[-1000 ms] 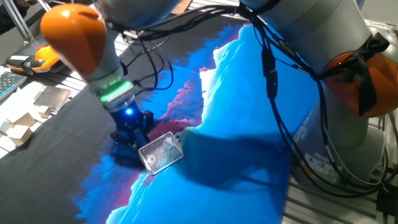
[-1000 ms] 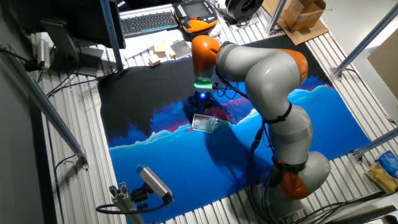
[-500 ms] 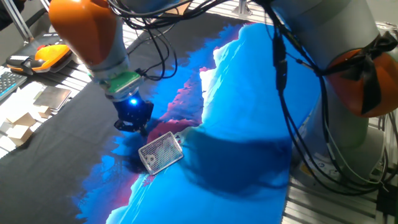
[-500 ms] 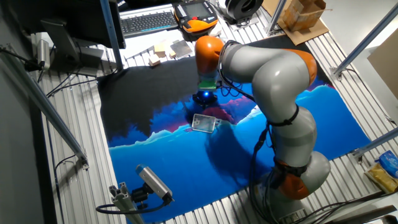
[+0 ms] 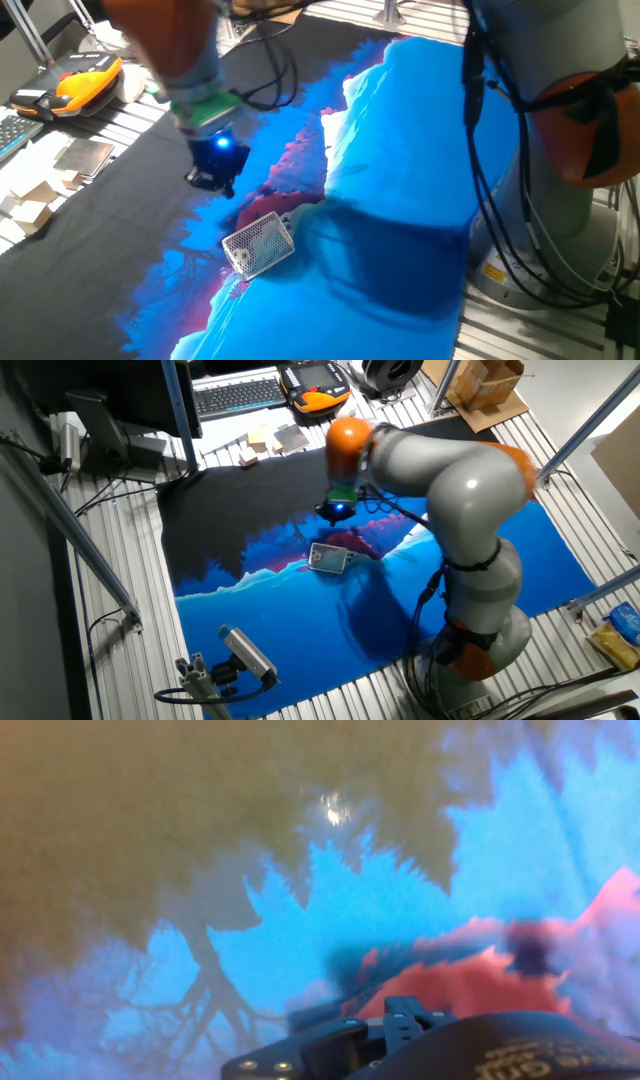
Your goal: Push the soccer ball into the goal
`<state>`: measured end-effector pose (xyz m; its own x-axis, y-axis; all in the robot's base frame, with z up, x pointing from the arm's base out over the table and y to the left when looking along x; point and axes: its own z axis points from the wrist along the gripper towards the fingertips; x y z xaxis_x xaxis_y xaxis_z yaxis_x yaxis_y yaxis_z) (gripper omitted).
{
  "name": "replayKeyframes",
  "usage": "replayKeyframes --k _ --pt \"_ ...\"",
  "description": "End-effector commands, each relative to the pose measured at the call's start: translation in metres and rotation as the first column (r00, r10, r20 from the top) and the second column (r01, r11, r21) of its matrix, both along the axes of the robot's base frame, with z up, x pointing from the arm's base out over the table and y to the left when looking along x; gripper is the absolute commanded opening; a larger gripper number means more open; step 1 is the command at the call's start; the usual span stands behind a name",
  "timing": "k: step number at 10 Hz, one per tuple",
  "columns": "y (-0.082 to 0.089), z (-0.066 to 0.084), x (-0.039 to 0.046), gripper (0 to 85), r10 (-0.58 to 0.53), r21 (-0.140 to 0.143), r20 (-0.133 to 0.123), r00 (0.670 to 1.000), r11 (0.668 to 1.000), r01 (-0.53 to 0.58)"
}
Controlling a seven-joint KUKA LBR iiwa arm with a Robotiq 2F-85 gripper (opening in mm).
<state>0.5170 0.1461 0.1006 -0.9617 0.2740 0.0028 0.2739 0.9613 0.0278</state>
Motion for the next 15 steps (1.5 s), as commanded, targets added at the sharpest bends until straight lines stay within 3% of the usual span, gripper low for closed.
replayKeyframes --k 1,2,5,7,8,15 --pt "-0.008 0.003 -0.0003 0.0 0.048 0.002 0.010 0.999 0.999 -0.048" --pt "-0.019 0.008 -0.0013 0.0 0.105 0.008 0.010 0.994 0.994 -0.105" --pt "-0.034 0.019 -0.0105 0.0 0.248 -0.020 0.007 0.969 0.969 -0.248" --pt "-0.040 0.020 -0.0166 0.0 0.334 -0.052 -0.008 0.942 0.941 -0.334" --pt "-0.044 0.019 -0.0175 0.0 0.350 -0.043 -0.008 0.937 0.936 -0.350" --pt "-0.067 0.020 -0.0397 0.0 0.367 -0.058 -0.006 0.930 0.928 -0.367"
